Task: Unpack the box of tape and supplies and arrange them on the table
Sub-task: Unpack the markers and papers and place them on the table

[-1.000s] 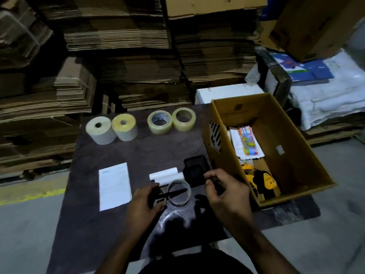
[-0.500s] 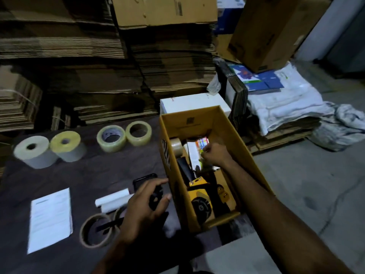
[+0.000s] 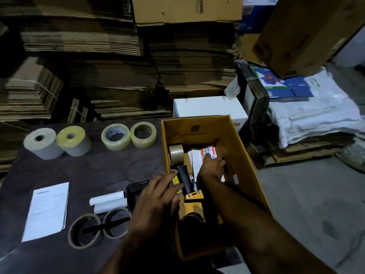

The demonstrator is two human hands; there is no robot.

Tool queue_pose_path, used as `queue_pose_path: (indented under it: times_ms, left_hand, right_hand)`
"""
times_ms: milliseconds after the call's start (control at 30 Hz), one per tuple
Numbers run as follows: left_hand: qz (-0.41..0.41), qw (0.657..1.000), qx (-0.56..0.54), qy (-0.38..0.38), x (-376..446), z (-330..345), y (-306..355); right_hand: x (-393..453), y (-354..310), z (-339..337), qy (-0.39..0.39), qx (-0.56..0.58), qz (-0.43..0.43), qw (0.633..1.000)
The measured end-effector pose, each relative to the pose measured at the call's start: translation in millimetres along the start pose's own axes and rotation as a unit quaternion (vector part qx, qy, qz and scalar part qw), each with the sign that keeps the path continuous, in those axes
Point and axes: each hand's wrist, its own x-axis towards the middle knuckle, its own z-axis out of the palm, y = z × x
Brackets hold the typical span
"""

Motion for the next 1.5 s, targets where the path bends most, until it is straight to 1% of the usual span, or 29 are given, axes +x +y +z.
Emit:
queue_pose_path:
  times_ms: [133,167,200,233,267,300,333,367,433,467,533,600,667,733,833,900,933,1000,1033,1100,1167,1200,1233,1267,1333,1367,1400,1433,1500]
  left_hand:
    - [-0.003,1.000,-0.005,-0.007,-1.8,2.9,-3.2]
    - [-0.005,1.000,-0.013,-0.006,-1.7,2.0,-2.2]
    - [-0.005,1.000,-0.020,-0.004,-1.6,0.9,-0.2]
    - [-0.004,1.000,-0.027,-0.005,-2.5,-2.1,1.6]
    - [0.000,0.999,-0.034,-0.009,-4.0,-5.9,2.8]
    - [0.006,0.999,-0.043,-0.012,-5.8,-11.1,3.2]
    - [0.011,0.998,-0.054,-0.011,-8.1,-17.4,2.9]
    - [0.014,0.998,-0.065,-0.006,-10.6,-23.3,1.9]
    - [0.011,0.997,-0.076,0.008,-16.8,-38.1,-2.4]
    - [0.003,0.997,-0.075,0.009,-20.9,-45.2,-6.2]
    - [-0.014,0.997,-0.071,0.011,-29.4,-55.5,-16.4]
    - [-0.022,0.997,-0.073,0.004,-38.8,-63.9,-29.4]
    - [-0.019,0.996,-0.085,0.003,-46.0,-70.0,-42.3]
    - [-0.030,0.994,-0.109,-0.001,-50.4,-75.3,-52.2]
    - [-0.035,0.987,-0.158,-0.009,-52.6,-84.8,-64.2]
    - [-0.043,0.978,-0.203,-0.012,-52.4,-95.5,-66.5]
    - [-0.054,0.971,-0.234,-0.016,-53.0,-100.4,-66.9]
    - [-0.101,0.940,-0.326,-0.023,-55.9,-112.2,-68.3]
    - [-0.129,0.914,-0.384,-0.033,-56.6,-117.2,-68.7]
    - [-0.169,0.851,-0.494,-0.048,-54.7,-125.5,-67.9]
    - [-0.199,0.808,-0.554,-0.036,-58.4,-138.9,-79.1]
    - [-0.206,0.790,-0.576,-0.034,-55.1,-141.5,-75.7]
    - [-0.213,0.788,-0.578,-0.028,-53.9,-143.7,-74.3]
    - [-0.223,0.795,-0.564,-0.012,-54.8,-146.1,-76.8]
    - [-0.277,0.806,-0.523,0.017,-62.3,-151.6,-82.9]
    - [-0.316,0.796,-0.516,0.024,-65.7,-151.5,-85.9]
    - [-0.361,0.771,-0.524,0.024,-69.9,-151.5,-89.3]
    - [-0.410,0.715,-0.566,0.003,-74.5,-149.6,-92.3]
    - [-0.467,0.558,-0.683,-0.060,-78.0,-150.7,-92.4]
  right_hand:
    - [10.4,-1.9,9.1,-0.024,0.007,0.034,0.999]
    - [6.4,-4.9,-0.6,-0.039,0.073,0.045,0.996]
    - [10.7,-5.2,-2.0,-0.058,0.107,0.076,0.990]
    - [11.3,-5.0,-8.1,-0.045,0.165,0.113,0.979]
    - [10.4,-7.7,-11.6,-0.061,0.148,0.142,0.977]
    - [9.0,-5.3,-11.7,-0.122,0.117,0.141,0.975]
    - [6.8,-1.5,-13.4,-0.159,0.148,0.140,0.966]
    - [11.3,3.3,-9.1,-0.157,0.114,0.116,0.974]
    - [9.1,2.1,-18.2,-0.130,0.056,0.124,0.982]
    - [9.6,6.9,-19.4,-0.125,0.058,0.115,0.984]
    - [6.0,5.8,-32.9,-0.126,0.112,0.117,0.979]
    - [0.8,11.5,-46.4,-0.103,0.193,0.110,0.969]
    - [-12.1,12.5,-65.8,-0.096,0.302,0.105,0.943]
    - [-38.4,8.2,-88.7,-0.078,0.413,0.086,0.903]
    - [-99.2,-10.7,-125.6,-0.102,0.568,0.030,0.816]
    - [-146.4,-27.6,-143.8,-0.152,0.607,-0.030,0.780]
    - [-169.5,-36.8,-148.5,-0.170,0.605,-0.062,0.775]
    - [-212.3,-57.2,-143.3,-0.190,0.594,-0.119,0.773]
    - [-230.7,-66.9,-136.4,-0.199,0.591,-0.146,0.768]
    - [-262.3,-85.1,-122.7,-0.206,0.563,-0.191,0.777]
    - [-281.7,-104.9,-97.4,-0.235,0.546,-0.233,0.770]
    - [-283.0,-102.2,-90.9,-0.218,0.548,-0.239,0.772]
    - [-283.9,-101.0,-86.1,-0.207,0.550,-0.243,0.772]
    - [-282.5,-102.0,-80.4,-0.207,0.554,-0.245,0.768]
    - [-279.1,-107.2,-68.5,-0.219,0.541,-0.268,0.767]
    - [-275.8,-108.4,-64.0,-0.208,0.519,-0.292,0.776]
    - [-273.6,-111.6,-59.6,-0.201,0.494,-0.319,0.784]
    - [-272.0,-117.4,-56.9,-0.194,0.469,-0.343,0.791]
    - [-267.6,-127.3,-52.0,-0.180,0.426,-0.379,0.801]
